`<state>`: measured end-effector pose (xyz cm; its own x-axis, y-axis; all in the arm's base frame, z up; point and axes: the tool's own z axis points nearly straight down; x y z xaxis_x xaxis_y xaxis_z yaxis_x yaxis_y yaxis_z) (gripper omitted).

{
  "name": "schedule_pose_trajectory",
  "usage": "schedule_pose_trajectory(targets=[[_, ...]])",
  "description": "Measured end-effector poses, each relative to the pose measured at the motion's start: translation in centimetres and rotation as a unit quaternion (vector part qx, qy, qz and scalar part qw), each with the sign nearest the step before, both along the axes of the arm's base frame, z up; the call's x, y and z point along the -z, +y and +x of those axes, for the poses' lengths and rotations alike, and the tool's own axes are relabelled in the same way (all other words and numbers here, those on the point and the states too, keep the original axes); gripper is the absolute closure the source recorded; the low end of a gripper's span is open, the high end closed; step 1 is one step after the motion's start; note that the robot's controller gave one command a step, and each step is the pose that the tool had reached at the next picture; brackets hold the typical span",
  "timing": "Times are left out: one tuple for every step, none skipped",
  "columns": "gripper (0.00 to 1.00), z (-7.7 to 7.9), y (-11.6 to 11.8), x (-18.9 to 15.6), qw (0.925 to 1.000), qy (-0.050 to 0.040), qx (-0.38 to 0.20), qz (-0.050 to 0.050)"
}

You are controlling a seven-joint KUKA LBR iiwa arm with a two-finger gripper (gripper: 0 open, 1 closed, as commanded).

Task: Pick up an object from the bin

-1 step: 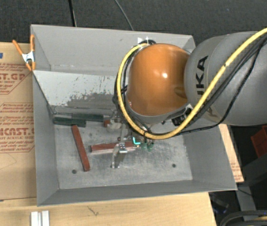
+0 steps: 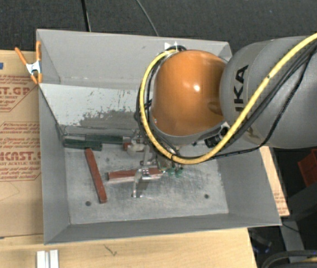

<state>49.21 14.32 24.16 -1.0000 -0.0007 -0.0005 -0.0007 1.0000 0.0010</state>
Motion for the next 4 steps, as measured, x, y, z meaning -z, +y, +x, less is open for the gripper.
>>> schedule_pose_trajectory(targets=[[0.00, 1.9, -1.5, 5.7, 0.9997, -0.0035, -0.024, 0.000], [0.00, 2.0, -2.2, 12.6, 0.9999, -0.0020, -0.017, 0.000], [1.00, 4.6, -3.7, 16.5, 0.9989, -0.0053, 0.047, 0.003], [1.00, 4.6, -3.7, 16.5, 0.9989, -0.0053, 0.047, 0.003]])
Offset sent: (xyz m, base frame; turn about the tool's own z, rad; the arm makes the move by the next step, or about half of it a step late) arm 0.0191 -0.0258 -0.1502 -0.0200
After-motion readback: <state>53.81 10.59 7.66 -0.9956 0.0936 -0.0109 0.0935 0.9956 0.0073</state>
